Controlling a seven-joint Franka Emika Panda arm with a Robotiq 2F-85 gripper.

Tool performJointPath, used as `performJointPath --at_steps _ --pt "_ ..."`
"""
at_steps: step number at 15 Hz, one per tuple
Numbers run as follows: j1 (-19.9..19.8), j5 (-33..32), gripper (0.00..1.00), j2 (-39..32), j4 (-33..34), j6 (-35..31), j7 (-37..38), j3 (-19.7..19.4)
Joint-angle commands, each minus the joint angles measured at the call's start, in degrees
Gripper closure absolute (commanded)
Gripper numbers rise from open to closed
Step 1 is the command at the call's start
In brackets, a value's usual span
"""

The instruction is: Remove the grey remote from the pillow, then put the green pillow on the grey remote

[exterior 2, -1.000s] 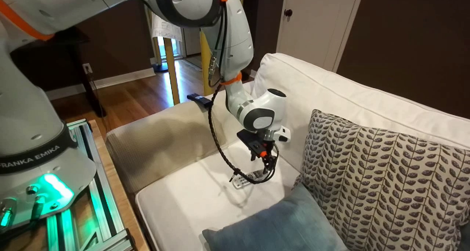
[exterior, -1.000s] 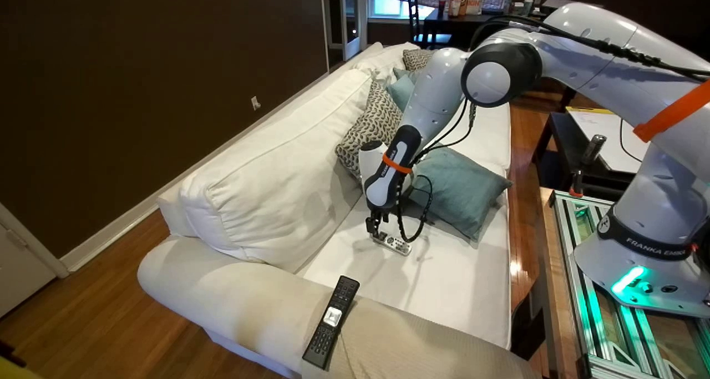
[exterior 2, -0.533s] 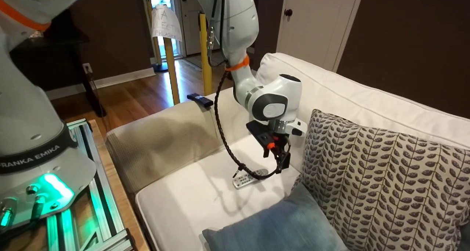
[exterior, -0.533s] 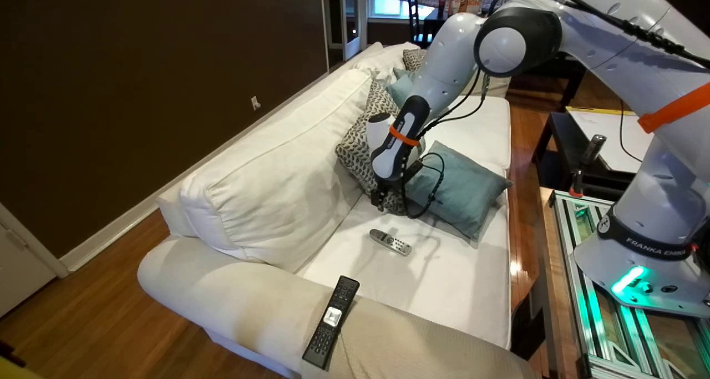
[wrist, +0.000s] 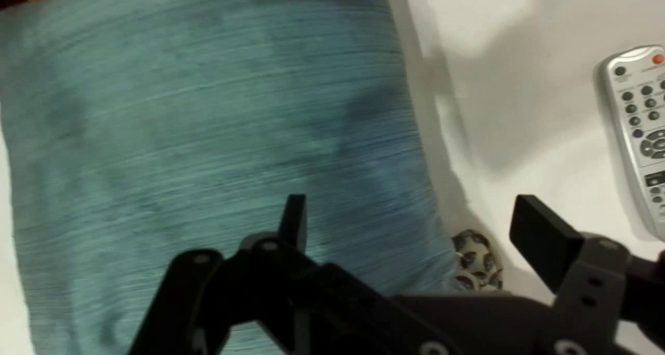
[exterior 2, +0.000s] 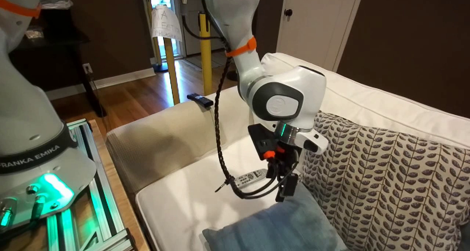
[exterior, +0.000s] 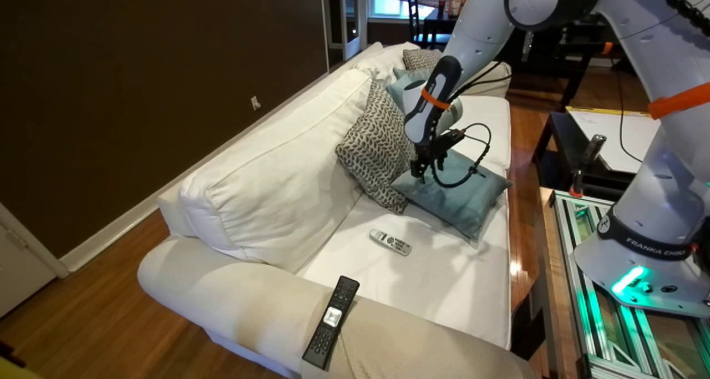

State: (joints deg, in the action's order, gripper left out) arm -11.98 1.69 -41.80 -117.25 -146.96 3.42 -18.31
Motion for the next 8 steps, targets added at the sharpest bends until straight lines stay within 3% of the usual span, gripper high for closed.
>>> performJointPath --at_steps 1,4,8 --pt "-4.75 -0.11 0.0 4.38 -4.88 -3.1 -2.43 0.21" --pt "-6.28 -1.58 0.0 3.55 -6.63 -10.94 -2.83 -1.19" --pt "-11.49 -0.21 0.0 2.67 -7.79 -16.52 -7.06 1.39"
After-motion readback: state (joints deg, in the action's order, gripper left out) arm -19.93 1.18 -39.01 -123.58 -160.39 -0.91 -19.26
